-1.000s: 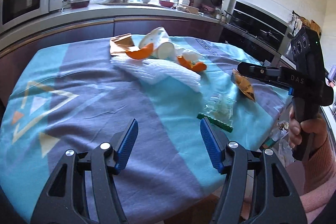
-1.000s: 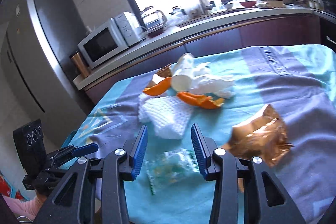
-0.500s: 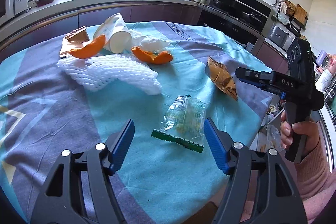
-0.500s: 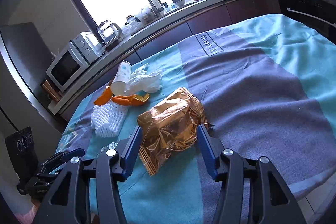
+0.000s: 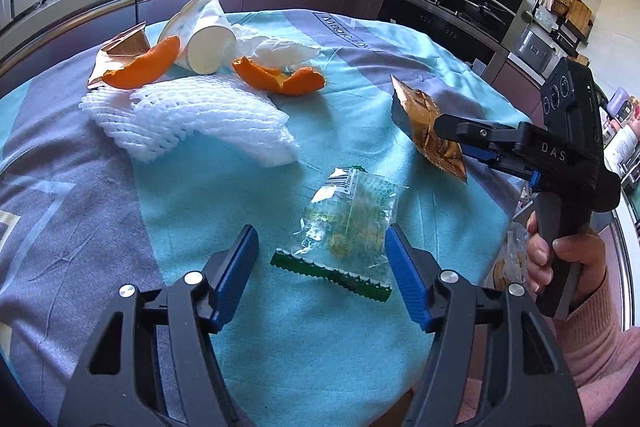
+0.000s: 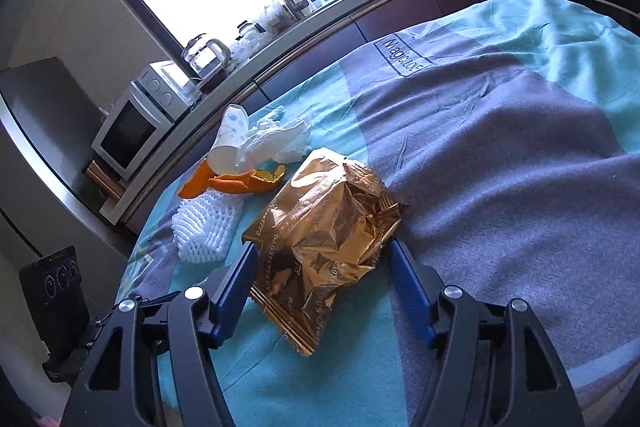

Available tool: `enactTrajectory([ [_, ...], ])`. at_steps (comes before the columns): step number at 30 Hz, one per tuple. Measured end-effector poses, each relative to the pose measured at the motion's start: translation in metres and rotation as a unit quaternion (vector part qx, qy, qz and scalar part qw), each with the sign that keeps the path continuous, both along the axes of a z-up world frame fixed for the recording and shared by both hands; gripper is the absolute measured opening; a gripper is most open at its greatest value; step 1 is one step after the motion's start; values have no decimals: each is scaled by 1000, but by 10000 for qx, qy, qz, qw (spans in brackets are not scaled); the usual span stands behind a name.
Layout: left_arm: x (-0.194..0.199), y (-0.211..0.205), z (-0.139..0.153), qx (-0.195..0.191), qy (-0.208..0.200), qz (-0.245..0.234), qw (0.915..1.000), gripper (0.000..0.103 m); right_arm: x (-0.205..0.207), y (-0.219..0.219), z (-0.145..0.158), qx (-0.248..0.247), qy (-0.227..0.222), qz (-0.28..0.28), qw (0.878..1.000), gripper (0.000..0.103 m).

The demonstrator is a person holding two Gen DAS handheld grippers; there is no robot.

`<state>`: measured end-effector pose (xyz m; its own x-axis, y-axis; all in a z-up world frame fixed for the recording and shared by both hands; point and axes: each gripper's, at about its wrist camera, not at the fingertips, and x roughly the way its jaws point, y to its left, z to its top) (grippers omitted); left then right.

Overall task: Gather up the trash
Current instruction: 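Grasp the clear plastic bag with the left tool while the right tool grasps the gold foil bag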

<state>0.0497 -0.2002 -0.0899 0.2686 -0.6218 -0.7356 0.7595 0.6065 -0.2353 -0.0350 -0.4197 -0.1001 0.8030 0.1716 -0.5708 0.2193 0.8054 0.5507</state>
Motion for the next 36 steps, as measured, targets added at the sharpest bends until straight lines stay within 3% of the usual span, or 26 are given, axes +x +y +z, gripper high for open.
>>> enactTrajectory([
  [2, -1, -2, -1, 43, -18, -5, 10000, 56, 3, 3, 0, -47, 9, 20, 10000, 65],
  [7, -7, -2, 0, 136, -130, 4, 9998, 48, 7, 8, -1, -71, 44, 112, 9999, 47],
  [12, -8, 4, 1, 81, -121, 98, 9998, 44, 5, 11, 1, -119, 2, 135, 9998, 42],
  [25, -19, 42, 17, -199, -315, 372, 9986, 40, 2, 26, 22, -97, -385, 407, 9984, 40],
  [36, -26, 107, 40, -393, -629, 961, 9926, 39, 20, 78, 45, -158, -681, 1190, 9904, 40],
])
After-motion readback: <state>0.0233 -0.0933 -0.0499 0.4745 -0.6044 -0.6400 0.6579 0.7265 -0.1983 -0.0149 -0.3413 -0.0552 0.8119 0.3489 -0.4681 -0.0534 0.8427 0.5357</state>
